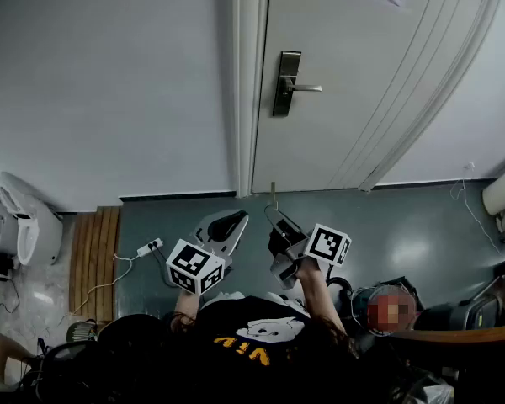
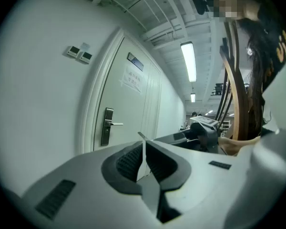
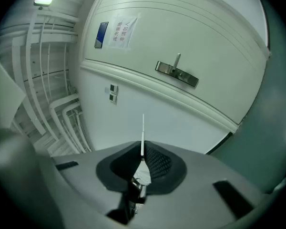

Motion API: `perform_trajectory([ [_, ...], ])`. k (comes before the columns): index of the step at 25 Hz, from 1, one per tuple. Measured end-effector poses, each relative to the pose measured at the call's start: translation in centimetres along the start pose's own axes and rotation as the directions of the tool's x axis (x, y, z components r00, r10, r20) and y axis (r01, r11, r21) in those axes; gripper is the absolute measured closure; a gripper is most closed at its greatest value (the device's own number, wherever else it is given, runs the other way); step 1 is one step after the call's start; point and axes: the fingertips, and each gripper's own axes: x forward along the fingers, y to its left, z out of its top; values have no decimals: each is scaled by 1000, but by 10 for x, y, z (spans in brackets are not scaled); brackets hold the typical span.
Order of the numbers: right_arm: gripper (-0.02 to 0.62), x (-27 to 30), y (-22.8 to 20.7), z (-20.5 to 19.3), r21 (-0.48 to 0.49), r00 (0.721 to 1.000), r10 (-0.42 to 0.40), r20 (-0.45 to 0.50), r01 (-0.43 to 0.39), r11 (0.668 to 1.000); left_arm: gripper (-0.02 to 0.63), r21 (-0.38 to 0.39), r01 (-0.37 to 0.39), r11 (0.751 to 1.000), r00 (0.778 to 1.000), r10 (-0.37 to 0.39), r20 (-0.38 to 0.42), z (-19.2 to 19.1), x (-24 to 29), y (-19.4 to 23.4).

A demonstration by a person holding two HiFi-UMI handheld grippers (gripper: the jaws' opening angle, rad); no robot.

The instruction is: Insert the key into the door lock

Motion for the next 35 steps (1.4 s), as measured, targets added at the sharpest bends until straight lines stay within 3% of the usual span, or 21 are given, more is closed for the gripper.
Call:
perform_trajectory([
  [13, 575, 8, -7, -3, 25, 1000, -13, 18, 13, 1000, 581, 1, 9, 1000, 1000, -9, -9, -1, -3, 4],
  [23, 575, 26, -10, -15, 5, 999, -42, 6, 42, 999, 581, -16, 58, 998, 998, -58, -15, -18, -9, 22],
  [35, 575, 40, -59, 42, 52, 999, -51, 18, 50, 997, 581, -59, 61, 996, 998, -63, -26, -22, 61, 50],
])
